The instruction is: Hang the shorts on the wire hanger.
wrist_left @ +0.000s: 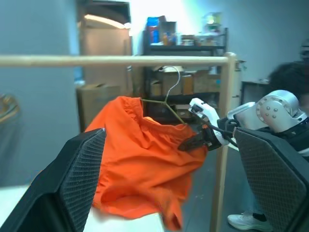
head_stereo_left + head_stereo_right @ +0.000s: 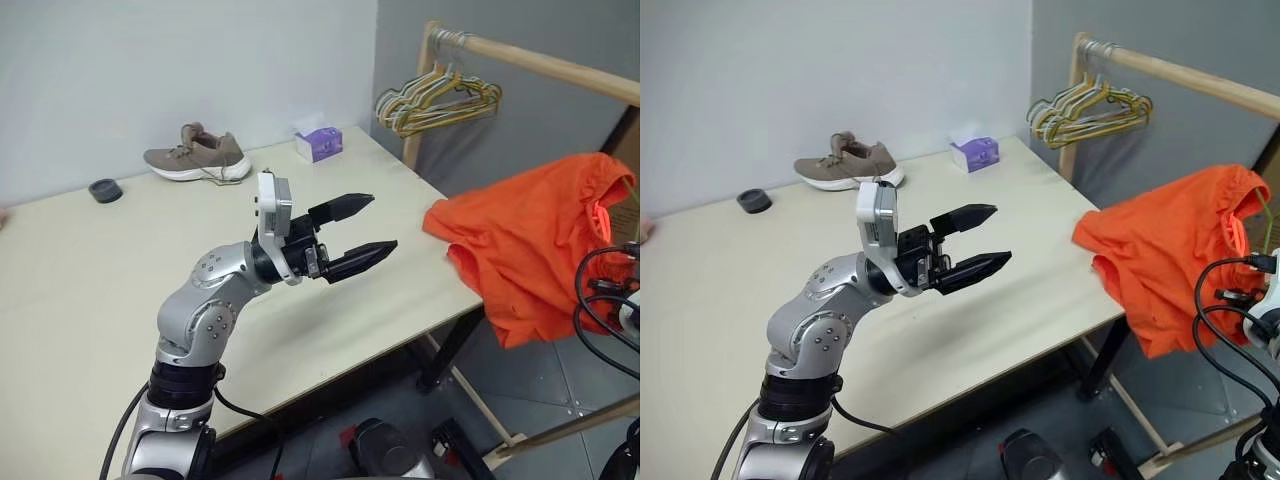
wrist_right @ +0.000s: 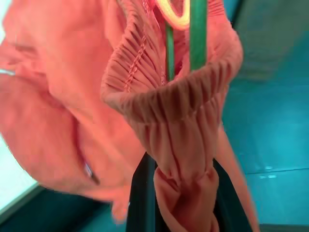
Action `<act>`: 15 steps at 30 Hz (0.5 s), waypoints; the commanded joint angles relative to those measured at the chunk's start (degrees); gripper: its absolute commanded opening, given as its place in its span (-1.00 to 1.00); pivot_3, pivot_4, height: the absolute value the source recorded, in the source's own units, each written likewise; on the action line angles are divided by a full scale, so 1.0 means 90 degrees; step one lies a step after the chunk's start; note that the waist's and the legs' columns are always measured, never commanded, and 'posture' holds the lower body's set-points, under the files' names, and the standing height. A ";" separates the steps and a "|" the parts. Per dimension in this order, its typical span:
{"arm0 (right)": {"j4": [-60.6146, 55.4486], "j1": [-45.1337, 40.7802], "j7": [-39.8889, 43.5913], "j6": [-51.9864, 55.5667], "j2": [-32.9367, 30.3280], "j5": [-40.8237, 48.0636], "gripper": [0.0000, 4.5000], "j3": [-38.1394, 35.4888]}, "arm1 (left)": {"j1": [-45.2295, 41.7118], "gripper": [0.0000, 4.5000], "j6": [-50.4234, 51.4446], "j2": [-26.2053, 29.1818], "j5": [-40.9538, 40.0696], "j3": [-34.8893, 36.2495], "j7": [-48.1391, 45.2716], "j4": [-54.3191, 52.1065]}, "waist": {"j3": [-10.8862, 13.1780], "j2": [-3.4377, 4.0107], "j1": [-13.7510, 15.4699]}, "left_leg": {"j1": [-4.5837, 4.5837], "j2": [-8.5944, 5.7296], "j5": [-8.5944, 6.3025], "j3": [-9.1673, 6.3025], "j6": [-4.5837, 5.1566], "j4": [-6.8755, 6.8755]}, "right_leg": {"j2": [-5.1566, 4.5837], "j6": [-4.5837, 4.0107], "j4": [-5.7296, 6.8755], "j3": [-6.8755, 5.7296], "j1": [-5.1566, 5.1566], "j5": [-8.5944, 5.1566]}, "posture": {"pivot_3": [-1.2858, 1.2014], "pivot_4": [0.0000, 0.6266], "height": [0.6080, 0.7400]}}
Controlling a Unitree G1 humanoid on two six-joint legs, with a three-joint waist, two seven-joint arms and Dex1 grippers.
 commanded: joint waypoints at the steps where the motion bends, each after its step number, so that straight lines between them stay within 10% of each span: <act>1: -0.0187 -0.0561 -0.0533 -0.0450 0.0030 -0.0214 -1.00 0.0160 | -0.0117 0.99 -0.0558 -0.0232 0.0437 -0.0102 0.0280 0.0081 | 0.0004 -0.0002 -0.0105 | 0.0005 0.0000 0.0000 0.0012 0.0000 0.0000 | 0.0000 0.0003 0.0000 0.0015 0.0001 0.0002 | -0.36 -0.81 1.00; 15: 0.1754 -0.2063 -0.1334 -0.1001 -0.0257 -0.0443 -1.00 0.0388 | -0.0140 0.99 -0.1113 -0.0643 0.0979 -0.0570 0.0544 -0.0024 | 0.0040 -0.0026 -0.0186 | 0.0009 -0.0002 -0.0013 0.0081 0.0023 -0.0028 | 0.0000 0.0033 -0.0052 0.0090 -0.0009 0.0013 | -0.33 -0.80 1.00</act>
